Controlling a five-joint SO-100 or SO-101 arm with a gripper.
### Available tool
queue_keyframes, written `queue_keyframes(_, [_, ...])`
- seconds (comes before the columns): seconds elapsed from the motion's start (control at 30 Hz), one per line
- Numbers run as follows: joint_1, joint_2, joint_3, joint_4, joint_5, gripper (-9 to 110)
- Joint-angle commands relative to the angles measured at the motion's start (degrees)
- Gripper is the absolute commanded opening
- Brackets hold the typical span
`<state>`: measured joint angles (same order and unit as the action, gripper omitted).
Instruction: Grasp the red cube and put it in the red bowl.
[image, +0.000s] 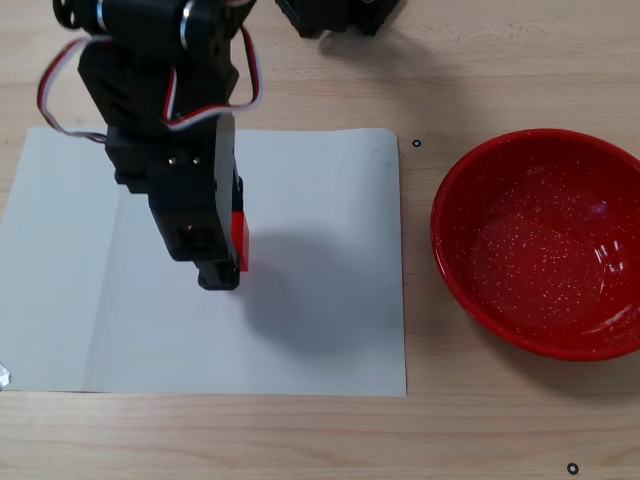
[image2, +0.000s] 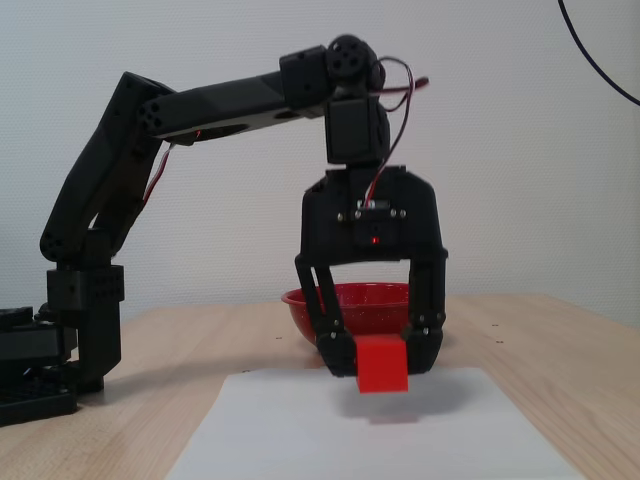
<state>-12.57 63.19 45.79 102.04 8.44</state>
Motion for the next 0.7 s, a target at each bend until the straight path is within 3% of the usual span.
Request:
queue_keyframes(0.0, [0.26,5.80,-7.47,1.76,-0.70,0])
queue_keyframes(0.33, [3.87,10.02,-11.51,4.57,-1.67,0])
queue_keyframes(0.67, [14.33,15.12,-18.11,7.12,-4.75,0])
